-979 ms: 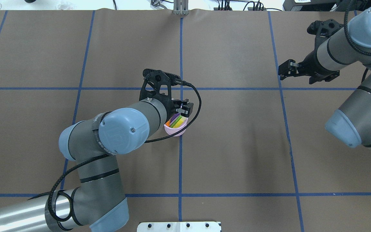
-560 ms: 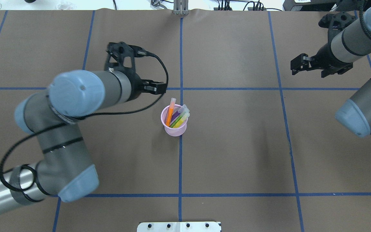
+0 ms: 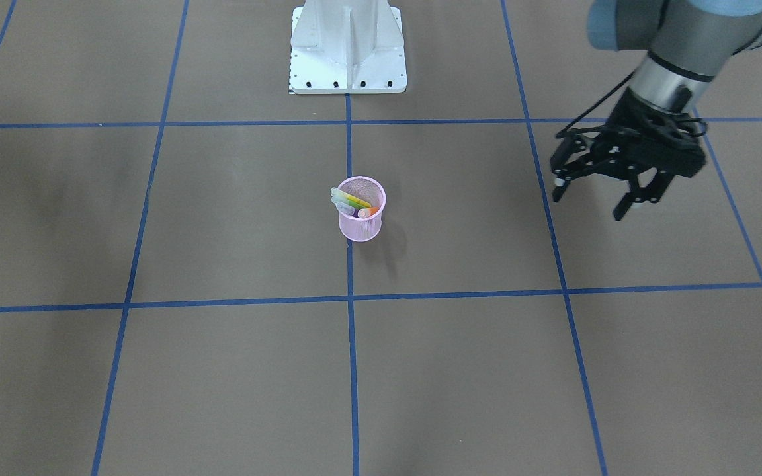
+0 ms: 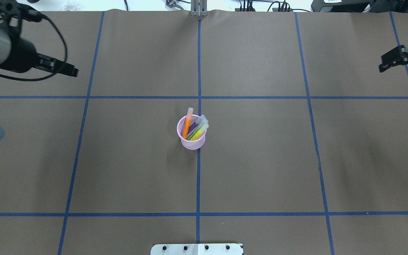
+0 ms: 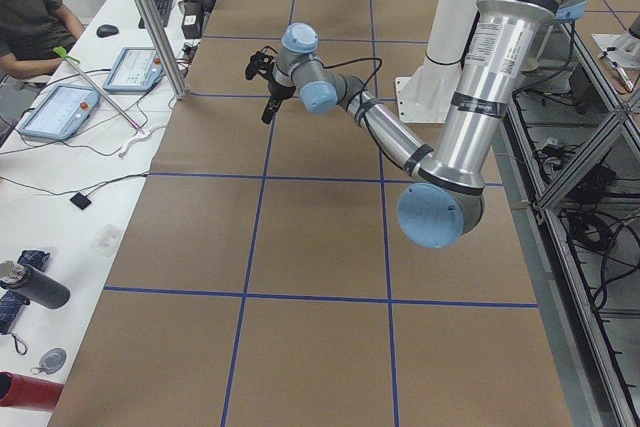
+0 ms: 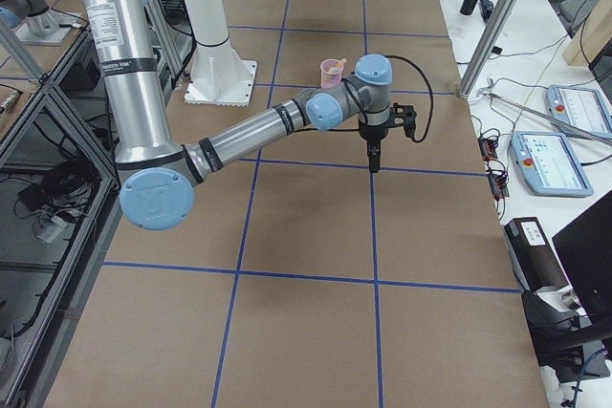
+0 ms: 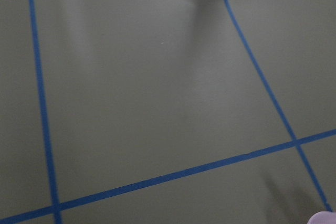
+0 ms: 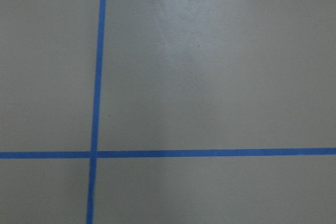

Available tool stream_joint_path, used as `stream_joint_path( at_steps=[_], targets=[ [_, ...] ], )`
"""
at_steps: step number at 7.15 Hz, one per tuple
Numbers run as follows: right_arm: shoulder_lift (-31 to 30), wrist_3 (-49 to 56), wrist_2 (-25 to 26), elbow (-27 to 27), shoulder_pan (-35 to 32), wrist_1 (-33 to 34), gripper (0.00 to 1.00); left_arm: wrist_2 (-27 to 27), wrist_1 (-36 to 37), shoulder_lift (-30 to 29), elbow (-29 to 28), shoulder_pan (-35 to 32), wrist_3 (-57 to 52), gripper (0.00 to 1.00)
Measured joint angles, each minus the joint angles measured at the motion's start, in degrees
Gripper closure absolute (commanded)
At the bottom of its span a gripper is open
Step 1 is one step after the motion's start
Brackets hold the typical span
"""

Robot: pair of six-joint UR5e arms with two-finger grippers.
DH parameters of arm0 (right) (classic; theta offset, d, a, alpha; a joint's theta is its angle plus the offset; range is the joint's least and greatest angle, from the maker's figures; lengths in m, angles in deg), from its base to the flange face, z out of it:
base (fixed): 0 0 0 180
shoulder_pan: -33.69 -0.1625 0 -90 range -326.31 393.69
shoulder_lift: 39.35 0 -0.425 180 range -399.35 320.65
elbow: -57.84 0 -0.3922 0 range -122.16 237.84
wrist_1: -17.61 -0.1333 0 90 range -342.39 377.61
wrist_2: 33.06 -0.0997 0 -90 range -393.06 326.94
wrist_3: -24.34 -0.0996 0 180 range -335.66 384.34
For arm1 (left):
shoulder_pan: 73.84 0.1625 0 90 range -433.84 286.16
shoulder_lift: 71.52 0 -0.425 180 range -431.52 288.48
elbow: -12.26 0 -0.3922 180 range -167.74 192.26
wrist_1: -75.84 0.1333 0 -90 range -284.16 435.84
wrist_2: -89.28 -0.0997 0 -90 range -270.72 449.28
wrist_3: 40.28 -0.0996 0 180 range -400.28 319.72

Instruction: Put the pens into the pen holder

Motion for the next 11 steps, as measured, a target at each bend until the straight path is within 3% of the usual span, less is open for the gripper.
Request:
stream_joint_path(
  at_steps=[3,6,8,11],
  targets=[
    [-5.5,21.8,-5.5,5.8,-13.7,0.0,0.02,11.7,0.5,7.8,-2.6,-14.2,-18.0,0.01],
    [-7.2,31.7,-6.1,9.2,-20.3,-0.1,0.01,19.8,0.7,9.3,-16.6,-24.7,-29.5,0.01],
    [-7.6,32.0,-5.8,9.1,-21.0,-0.1,0.01,21.0,4.8,8.9,-20.8,-26.1,-30.2,0.01],
    [-8.0,26.8,-6.0,8.9,-20.4,-0.2,0.01,12.7,12.9,6.1,-20.5,-25.9,-30.8,0.01]
  ],
)
